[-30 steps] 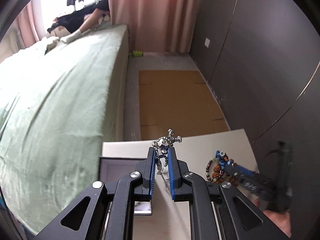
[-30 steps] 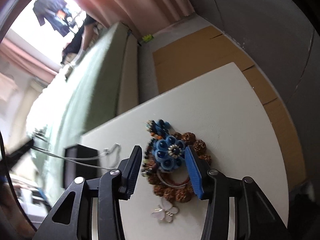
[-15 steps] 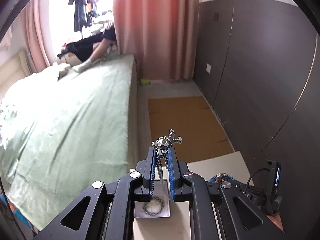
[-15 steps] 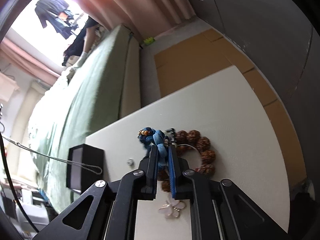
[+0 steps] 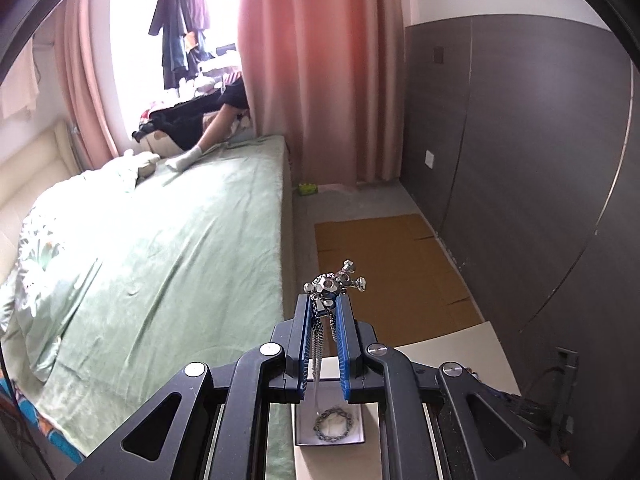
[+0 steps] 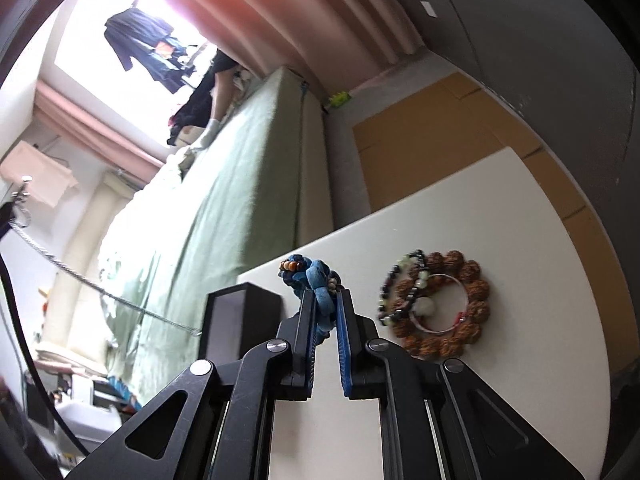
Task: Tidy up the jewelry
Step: 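Lower the silver chain into the box and open left while right carries the blue bracelet, then lower the blue beaded bracelet into the black box and open the right gripper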
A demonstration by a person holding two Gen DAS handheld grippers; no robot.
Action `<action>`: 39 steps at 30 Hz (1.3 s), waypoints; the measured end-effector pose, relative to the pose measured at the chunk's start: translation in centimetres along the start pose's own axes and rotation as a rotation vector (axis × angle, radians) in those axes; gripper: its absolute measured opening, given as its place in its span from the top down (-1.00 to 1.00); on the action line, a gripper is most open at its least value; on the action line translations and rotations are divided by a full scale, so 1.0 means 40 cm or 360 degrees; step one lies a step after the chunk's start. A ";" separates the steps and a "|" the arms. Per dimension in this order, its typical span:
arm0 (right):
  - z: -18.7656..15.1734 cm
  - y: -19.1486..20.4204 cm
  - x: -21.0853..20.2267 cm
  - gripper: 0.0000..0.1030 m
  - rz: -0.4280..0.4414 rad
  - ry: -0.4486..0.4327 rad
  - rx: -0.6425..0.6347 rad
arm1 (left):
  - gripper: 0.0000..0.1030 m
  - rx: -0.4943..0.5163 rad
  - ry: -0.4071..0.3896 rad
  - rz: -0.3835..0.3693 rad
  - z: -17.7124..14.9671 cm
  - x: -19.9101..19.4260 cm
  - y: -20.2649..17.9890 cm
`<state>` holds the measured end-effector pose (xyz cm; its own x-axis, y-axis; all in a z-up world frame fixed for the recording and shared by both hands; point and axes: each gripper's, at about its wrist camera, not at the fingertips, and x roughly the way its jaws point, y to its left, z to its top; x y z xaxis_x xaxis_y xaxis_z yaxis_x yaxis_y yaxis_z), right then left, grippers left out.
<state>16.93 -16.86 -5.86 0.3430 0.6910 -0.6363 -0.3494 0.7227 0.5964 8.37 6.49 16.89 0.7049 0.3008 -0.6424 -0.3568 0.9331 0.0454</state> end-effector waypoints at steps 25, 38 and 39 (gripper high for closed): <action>-0.008 0.064 0.005 0.78 0.0176 -0.0099 0.0005 | 0.15 -0.0168 0.0396 -0.0114 -0.197 0.285 0.085; -0.052 0.198 0.159 0.78 0.0419 0.0062 -0.0087 | -0.33 -0.0253 0.0348 0.0016 -0.224 0.217 0.237; -0.057 0.207 0.174 0.78 0.0441 0.0082 -0.0089 | -0.33 -0.0266 0.0350 0.0021 -0.226 0.212 0.250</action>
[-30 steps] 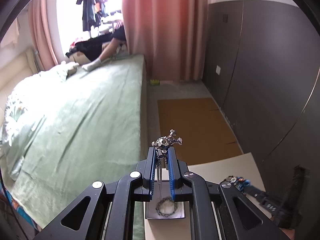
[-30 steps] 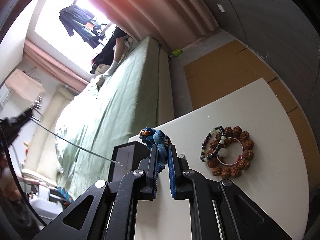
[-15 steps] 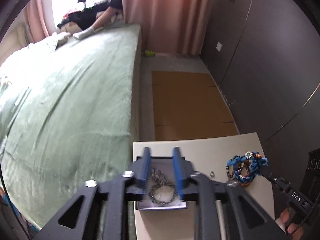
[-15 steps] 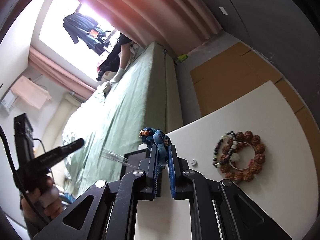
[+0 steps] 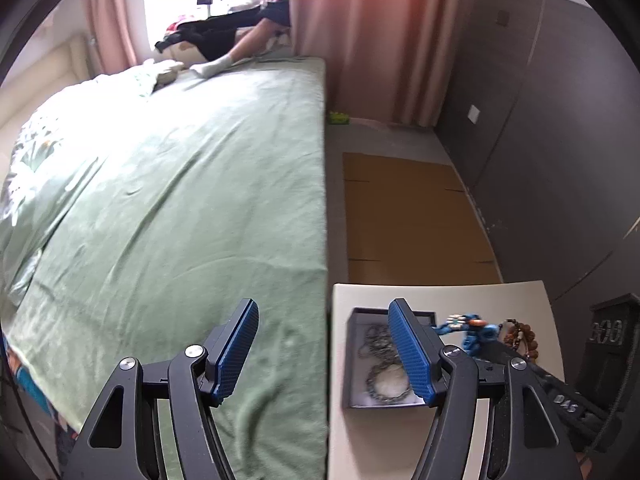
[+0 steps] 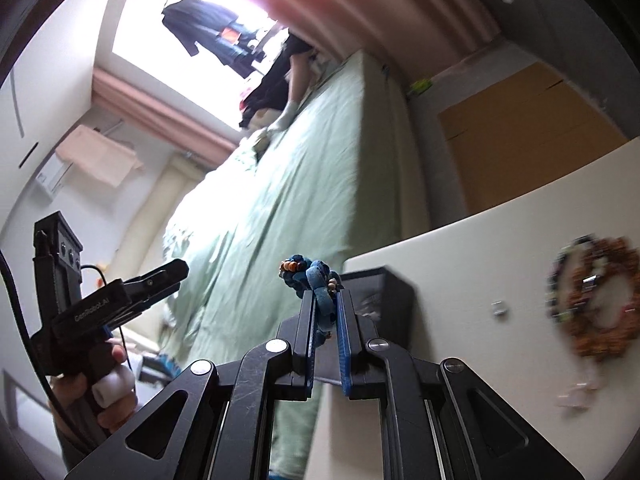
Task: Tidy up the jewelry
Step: 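Lower the blue beaded bracelet into the black box and open the right gripper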
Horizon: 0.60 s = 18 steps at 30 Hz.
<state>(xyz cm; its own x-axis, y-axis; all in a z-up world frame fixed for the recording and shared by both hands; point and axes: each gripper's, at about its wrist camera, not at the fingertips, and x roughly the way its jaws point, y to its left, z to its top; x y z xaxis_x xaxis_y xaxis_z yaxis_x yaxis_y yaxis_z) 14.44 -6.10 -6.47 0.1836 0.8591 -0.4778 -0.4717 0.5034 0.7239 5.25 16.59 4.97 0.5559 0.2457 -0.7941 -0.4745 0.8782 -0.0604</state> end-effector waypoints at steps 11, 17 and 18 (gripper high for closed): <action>0.005 -0.028 0.008 -0.31 -0.0211 0.0057 0.0013 | -0.33 -0.0027 0.0013 -0.0085 -0.017 0.000 -0.010; 0.019 -0.083 -0.142 -0.46 -0.0399 -0.0031 0.0060 | -0.33 0.0016 0.0048 -0.0188 -0.042 0.027 -0.101; 0.026 -0.091 -0.160 -0.49 -0.0430 -0.0040 0.0053 | -0.33 0.0029 0.0057 -0.0201 -0.047 0.032 -0.120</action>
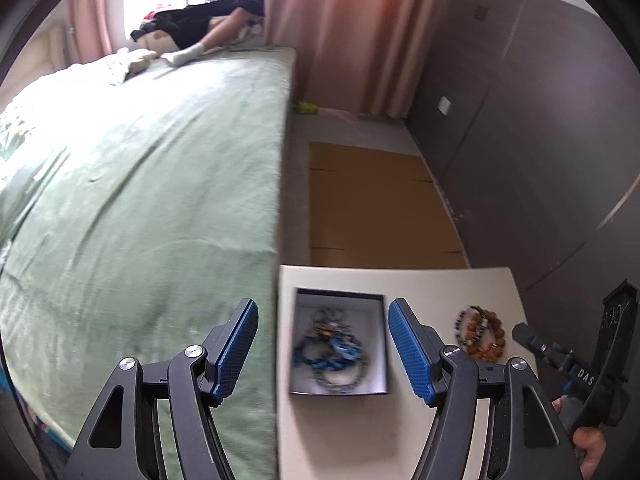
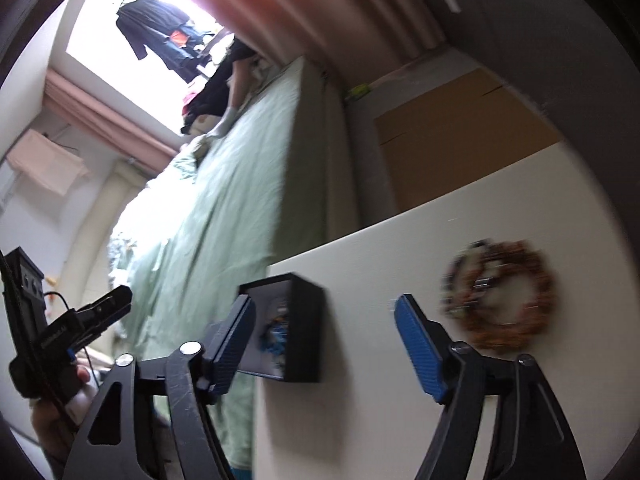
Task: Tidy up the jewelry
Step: 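Lower the blue beaded bracelet into the black box and open the right gripper, then grasp the black-and-white bead bracelet with left while right grasps the brown wooden-bead bracelet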
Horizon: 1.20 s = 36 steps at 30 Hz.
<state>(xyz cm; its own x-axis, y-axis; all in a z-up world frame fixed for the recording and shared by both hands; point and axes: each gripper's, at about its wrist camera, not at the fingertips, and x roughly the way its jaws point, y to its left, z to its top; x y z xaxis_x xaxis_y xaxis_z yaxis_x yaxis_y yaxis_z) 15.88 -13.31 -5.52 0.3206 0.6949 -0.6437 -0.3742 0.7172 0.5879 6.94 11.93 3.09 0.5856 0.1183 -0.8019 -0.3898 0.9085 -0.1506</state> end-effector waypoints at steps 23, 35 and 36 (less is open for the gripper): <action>0.033 -0.282 -0.131 -0.49 -0.0170 -0.0005 0.0404 | 0.13 0.0312 0.0269 -0.0210 -0.073 0.256 -0.406; 0.038 -0.370 -0.160 -0.31 -0.0194 -0.0044 0.0560 | 0.37 0.0517 0.0388 -0.0228 -0.130 0.393 -0.558; 0.038 -0.375 -0.162 -0.31 -0.0197 -0.0047 0.0570 | 0.37 0.0530 0.0392 -0.0221 -0.134 0.402 -0.564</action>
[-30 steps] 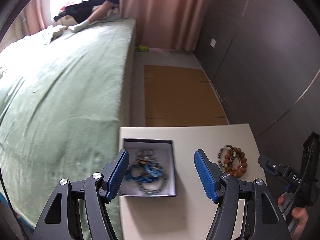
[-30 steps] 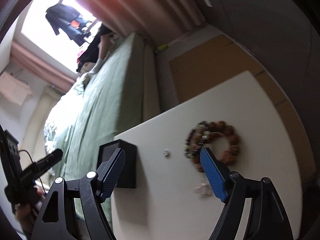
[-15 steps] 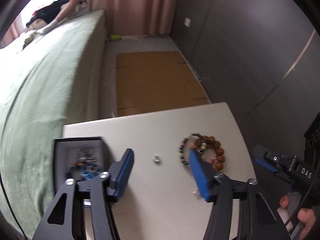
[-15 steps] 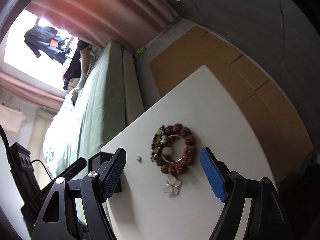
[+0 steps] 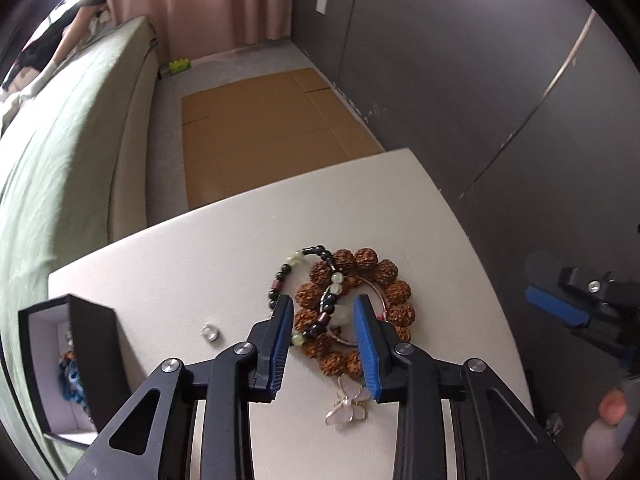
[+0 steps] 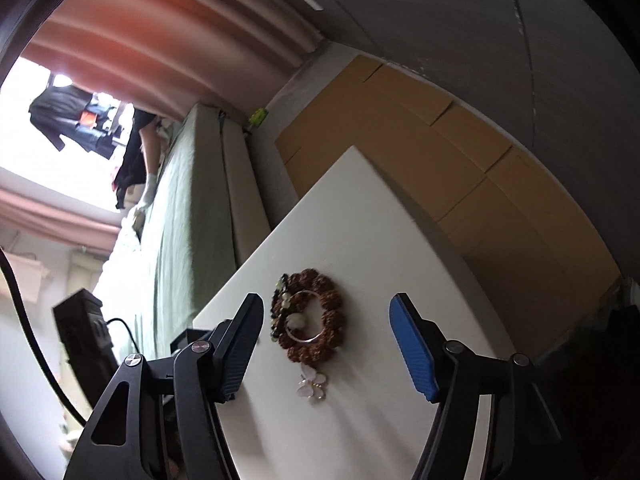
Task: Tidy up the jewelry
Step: 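Grasp the black-and-white bead bracelet with left while right grasps the brown wooden-bead bracelet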
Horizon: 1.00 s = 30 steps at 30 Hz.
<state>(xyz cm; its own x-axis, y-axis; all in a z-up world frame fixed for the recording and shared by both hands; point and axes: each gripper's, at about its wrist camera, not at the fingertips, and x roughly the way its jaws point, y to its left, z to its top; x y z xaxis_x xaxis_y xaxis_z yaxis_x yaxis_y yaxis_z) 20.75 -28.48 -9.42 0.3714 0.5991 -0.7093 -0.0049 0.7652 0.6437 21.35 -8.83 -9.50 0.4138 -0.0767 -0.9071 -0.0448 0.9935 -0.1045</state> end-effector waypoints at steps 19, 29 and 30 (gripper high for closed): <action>-0.005 0.027 0.045 -0.31 -0.0090 0.0041 -0.0069 | 0.85 -0.0019 -0.0067 0.0023 -0.011 0.022 0.025; -0.015 0.052 0.125 0.08 -0.0159 0.0144 -0.0169 | 0.86 -0.0121 -0.0154 -0.0013 -0.024 -0.073 0.108; -0.015 0.052 0.138 0.10 -0.0184 0.0158 -0.0175 | 0.86 -0.0124 -0.0161 -0.0005 -0.026 -0.085 0.117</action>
<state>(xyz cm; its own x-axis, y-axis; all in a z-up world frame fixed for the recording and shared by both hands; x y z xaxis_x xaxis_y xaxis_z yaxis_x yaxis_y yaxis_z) 22.22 -23.45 -12.19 0.2823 0.5217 -0.8051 -0.0712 0.8483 0.5247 18.79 -4.01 -7.34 0.5033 -0.0672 -0.8615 -0.1120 0.9835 -0.1422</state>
